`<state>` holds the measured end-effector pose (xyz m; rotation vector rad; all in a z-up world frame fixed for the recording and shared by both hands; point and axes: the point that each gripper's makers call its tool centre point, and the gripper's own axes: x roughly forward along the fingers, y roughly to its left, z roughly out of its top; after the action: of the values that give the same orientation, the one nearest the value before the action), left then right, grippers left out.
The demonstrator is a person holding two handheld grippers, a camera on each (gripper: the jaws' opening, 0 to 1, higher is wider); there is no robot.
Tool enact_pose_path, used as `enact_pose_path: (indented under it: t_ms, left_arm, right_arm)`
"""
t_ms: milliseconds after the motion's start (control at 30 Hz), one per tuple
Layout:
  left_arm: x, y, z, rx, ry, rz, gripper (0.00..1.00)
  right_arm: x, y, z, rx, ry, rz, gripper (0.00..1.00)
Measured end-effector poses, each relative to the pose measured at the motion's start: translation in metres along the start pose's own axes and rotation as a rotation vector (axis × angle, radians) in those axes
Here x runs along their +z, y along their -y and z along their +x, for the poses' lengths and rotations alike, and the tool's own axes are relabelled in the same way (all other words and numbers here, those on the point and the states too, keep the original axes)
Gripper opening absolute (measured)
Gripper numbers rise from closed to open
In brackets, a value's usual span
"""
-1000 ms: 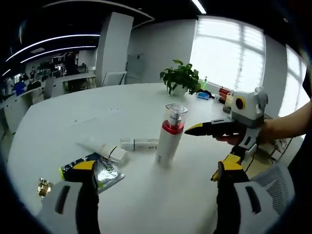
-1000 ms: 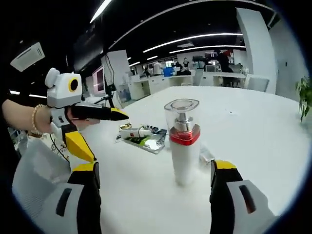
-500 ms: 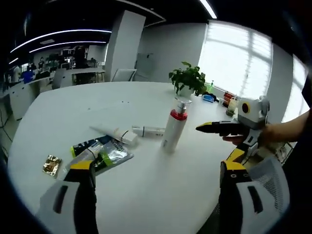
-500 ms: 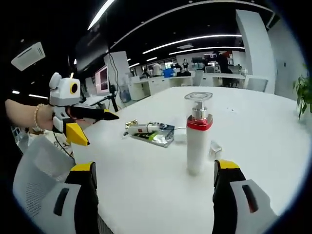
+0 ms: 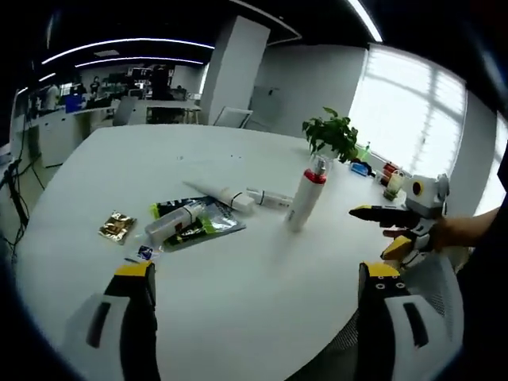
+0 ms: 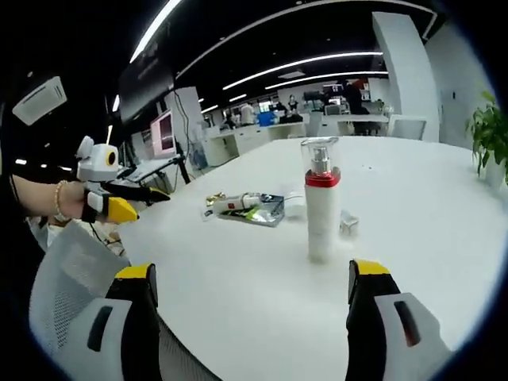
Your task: Arrange the skincare products in the storage area until every visible bottle or jar stands upright without overlapping.
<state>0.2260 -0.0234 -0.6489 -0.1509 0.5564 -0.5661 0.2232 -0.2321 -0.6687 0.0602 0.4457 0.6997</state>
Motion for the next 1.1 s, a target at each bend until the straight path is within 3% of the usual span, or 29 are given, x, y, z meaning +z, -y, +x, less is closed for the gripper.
enact_pose_path:
  t_ms: [167,500,1100]
  left_arm:
    - [-0.004,-0.011,-0.014,0.044,0.021,-0.034,0.99]
    - [-0.019,-0.022,-0.026,0.062,0.002,-0.058,0.99]
    - [0.000,-0.016,0.005,0.040,-0.015,-0.041,0.98]
  right_arm:
    - [-0.001,0.000,-0.003,-0.009,0.007,0.017,1.00]
    - [0.000,0.001,-0.007,-0.028,0.021,0.041,1.00]
    - [0.000,-0.003,-0.006,-0.016,0.011,0.034,0.98]
